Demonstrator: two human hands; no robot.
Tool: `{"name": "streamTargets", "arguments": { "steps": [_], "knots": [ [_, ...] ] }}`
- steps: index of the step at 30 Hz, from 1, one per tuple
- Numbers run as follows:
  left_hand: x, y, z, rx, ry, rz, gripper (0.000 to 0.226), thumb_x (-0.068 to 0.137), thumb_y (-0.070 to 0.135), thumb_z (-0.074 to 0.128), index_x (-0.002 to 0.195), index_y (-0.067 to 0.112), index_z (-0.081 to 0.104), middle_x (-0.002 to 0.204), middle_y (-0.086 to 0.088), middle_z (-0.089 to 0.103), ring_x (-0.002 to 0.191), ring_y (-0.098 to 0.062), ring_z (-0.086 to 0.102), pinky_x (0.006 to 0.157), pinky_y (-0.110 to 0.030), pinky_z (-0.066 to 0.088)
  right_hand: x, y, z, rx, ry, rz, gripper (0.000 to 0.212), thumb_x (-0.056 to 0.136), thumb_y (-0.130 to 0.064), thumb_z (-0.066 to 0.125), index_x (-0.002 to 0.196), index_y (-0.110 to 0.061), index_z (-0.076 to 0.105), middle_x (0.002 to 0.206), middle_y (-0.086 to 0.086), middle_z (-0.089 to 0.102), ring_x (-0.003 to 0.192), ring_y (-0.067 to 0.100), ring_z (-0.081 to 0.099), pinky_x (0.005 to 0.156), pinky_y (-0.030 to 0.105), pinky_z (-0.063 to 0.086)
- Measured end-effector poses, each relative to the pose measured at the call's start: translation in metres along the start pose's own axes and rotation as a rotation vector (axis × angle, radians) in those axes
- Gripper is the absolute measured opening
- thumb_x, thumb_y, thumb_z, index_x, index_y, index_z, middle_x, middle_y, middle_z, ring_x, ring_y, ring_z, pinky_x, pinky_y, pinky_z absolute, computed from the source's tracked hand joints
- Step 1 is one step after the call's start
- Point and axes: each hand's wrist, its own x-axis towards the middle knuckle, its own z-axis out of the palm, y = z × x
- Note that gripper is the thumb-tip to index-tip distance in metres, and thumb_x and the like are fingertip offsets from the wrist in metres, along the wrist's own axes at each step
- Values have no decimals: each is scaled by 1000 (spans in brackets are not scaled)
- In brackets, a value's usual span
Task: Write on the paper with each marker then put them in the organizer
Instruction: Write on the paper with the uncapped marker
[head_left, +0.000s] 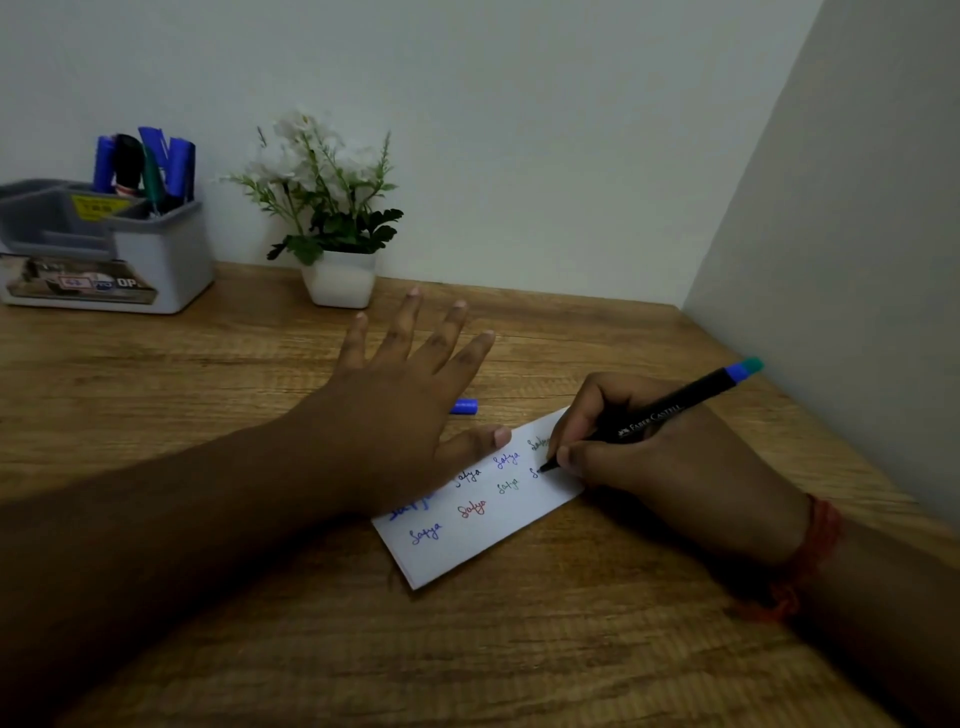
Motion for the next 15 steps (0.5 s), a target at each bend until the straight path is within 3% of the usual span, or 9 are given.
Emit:
{"name": "streamTargets", "arguments": {
  "steps": [5,10,15],
  "knots": [
    [0,0,1,0,3,1,89,72,84,-4,147,41,-24,155,10,-36,139,-20,-42,116,-56,-15,1,0,0,10,0,-4,12,82,-5,71,76,-14,71,88,-1,76,85,13,70,70,24,54],
    [0,1,1,-2,6,0,88,72,84,-4,147,41,-24,155,10,-35,139,-20,-41,116,-57,-13,0,0,0,-4,8,12,11,82,-6,71,75,-15,71,88,-1,76,87,15,70,74,33,56],
    [0,1,-1,0,-15,-6,90,69,84,-6,146,41,-26,154,10,-37,138,-20,-42,116,-57,-13,1,-1,1,-16,31,1,10,81,-6,73,76,-15,70,87,-1,76,84,14,69,71,30,54]
  ]
}}
